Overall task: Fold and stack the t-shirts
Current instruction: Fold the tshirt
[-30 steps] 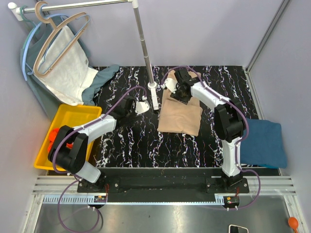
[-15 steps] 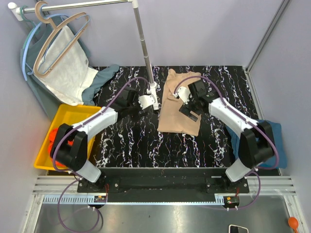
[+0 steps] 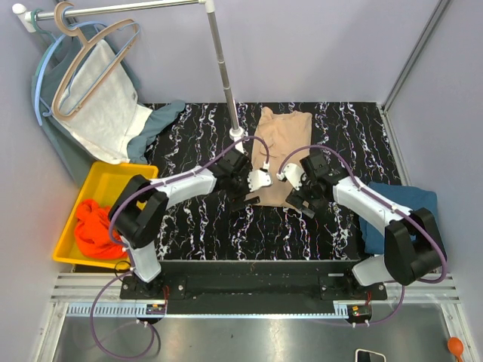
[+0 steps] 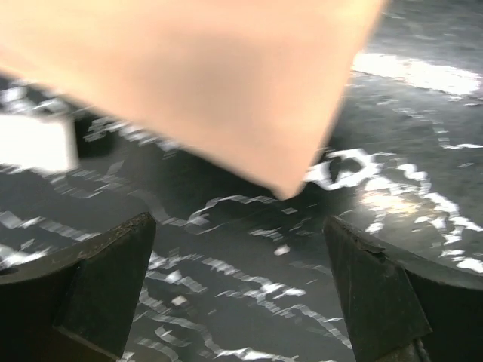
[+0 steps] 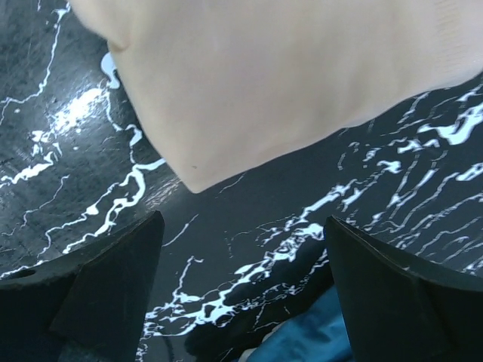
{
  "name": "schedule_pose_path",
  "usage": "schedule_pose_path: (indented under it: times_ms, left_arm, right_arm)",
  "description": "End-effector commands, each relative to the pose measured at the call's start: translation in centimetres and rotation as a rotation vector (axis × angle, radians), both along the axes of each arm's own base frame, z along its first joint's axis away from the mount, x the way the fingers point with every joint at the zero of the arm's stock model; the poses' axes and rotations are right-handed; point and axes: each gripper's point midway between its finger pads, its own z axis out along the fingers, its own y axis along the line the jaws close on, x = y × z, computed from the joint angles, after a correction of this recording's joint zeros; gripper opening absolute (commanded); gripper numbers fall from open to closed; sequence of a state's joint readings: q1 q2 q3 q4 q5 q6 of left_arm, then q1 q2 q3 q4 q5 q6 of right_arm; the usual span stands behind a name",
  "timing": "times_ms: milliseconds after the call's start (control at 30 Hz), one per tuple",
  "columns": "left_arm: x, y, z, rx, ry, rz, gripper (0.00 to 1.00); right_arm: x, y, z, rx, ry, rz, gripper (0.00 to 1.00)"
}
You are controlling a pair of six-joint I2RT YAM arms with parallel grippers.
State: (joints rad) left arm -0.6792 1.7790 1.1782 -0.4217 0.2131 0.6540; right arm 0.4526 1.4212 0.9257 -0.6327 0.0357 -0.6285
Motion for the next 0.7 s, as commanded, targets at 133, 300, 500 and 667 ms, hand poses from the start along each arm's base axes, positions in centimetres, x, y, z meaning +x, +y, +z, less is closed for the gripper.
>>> schedule_pose_path:
  times_ms: [133,300,500,667]
  left_arm:
    - [-0.7,-2.6,0.4,-0.034,0.015,-0.051,0.99]
    - [-0.4,-3.3,0.0,-0.029,0.025,-0.069,0.99]
    - [-0.1,-4.2,-0.6,-0.029,0.041,-0.102,0.99]
    - [0.4,-4.7,-1.2,-0.021,0.043,-0.116,0.98]
  right_arm:
    - [0.0,1.5,-0.6,0.07,-0.001,0.018,0.93]
    - [0.2,1.6,-1.1,0.066,-0.001,0.025,0.91]
    - [0.1,1.4,-1.8,0.053,-0.004,0.044,0.9]
    - [-0.1,1.3,-2.4,0.052,-0.007,0.057,0.88]
